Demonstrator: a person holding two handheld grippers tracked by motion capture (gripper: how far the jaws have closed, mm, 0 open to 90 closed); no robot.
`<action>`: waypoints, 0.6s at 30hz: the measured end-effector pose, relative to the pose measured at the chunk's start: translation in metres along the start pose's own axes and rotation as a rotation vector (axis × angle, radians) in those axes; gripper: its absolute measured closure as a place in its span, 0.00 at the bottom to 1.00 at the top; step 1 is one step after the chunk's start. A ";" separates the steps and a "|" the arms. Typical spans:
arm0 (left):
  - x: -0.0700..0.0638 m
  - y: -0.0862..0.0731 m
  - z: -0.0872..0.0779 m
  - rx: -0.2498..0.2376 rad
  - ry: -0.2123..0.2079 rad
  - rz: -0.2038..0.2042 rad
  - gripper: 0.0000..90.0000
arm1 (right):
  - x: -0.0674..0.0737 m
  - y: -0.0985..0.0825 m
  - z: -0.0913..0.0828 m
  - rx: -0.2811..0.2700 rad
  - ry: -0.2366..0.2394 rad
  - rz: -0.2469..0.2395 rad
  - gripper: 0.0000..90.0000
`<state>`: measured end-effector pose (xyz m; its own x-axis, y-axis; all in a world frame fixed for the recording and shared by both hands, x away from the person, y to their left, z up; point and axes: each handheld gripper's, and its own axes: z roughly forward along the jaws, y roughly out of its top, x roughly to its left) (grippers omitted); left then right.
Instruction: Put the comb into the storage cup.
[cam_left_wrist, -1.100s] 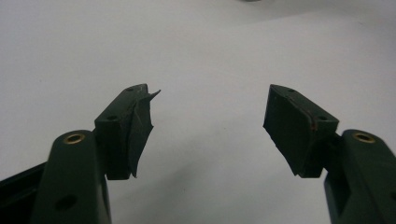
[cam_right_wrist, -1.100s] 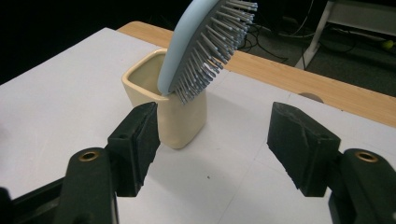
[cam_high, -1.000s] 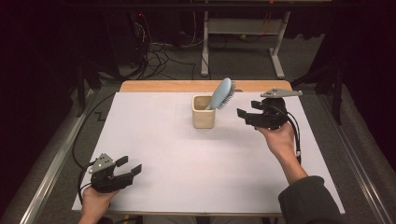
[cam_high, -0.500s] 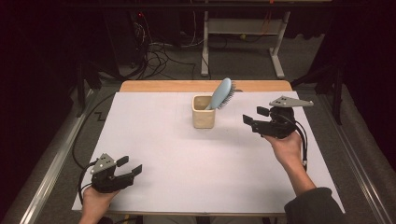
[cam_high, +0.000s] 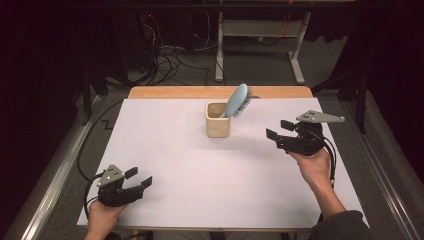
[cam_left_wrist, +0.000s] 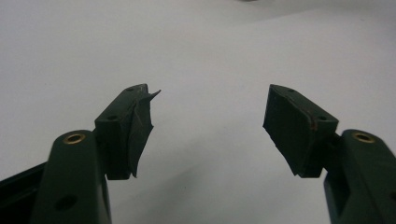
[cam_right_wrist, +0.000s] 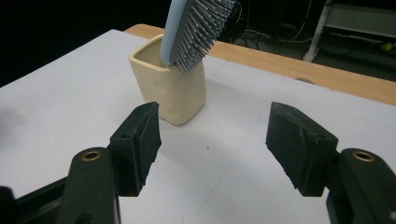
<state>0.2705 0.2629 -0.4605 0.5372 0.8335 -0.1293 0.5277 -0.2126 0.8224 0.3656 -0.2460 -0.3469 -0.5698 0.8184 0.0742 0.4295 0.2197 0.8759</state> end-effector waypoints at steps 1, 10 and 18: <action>0.000 0.000 0.000 0.003 0.000 0.002 0.36 | 0.000 0.000 -0.001 -0.001 0.000 0.001 0.39; 0.000 0.001 0.000 0.004 -0.001 0.000 0.36 | 0.000 -0.001 -0.007 -0.012 0.008 0.001 0.38; 0.000 0.001 0.000 -0.002 -0.004 0.000 0.36 | 0.001 -0.002 -0.016 -0.032 0.010 -0.001 0.38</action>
<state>0.2706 0.2629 -0.4599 0.5400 0.8313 -0.1315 0.5261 -0.2114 0.8237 0.3529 -0.2540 -0.3413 -0.5771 0.8130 0.0779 0.4062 0.2029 0.8910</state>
